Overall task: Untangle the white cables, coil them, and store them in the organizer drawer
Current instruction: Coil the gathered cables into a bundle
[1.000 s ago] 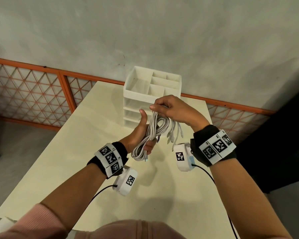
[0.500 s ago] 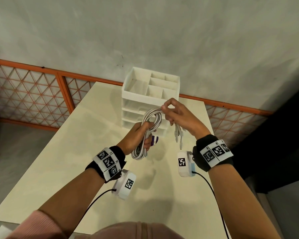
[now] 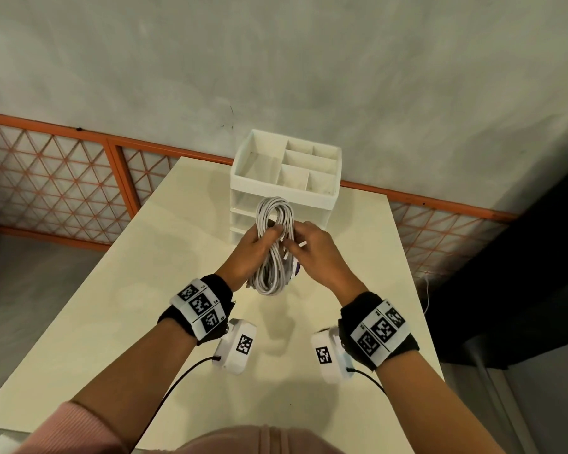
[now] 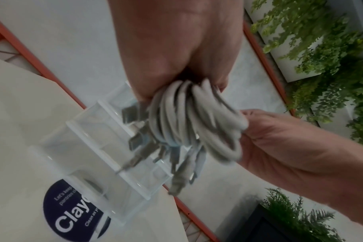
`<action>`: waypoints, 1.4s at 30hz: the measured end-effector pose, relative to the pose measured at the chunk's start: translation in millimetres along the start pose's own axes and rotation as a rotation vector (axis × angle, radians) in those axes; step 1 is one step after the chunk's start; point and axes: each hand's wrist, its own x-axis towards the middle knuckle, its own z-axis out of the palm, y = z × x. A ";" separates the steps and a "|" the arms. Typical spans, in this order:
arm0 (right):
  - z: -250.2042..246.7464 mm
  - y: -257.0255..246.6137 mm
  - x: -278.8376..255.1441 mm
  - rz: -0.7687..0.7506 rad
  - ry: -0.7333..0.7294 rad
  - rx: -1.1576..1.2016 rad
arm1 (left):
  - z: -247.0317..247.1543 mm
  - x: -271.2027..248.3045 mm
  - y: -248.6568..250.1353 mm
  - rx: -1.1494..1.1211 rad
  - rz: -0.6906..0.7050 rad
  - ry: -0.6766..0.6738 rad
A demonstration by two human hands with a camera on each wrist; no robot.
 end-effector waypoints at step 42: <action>19.1 10.1 -5.6 0.387 -0.504 0.642 | -12.3 0.8 -0.6 -0.155 -0.078 -0.242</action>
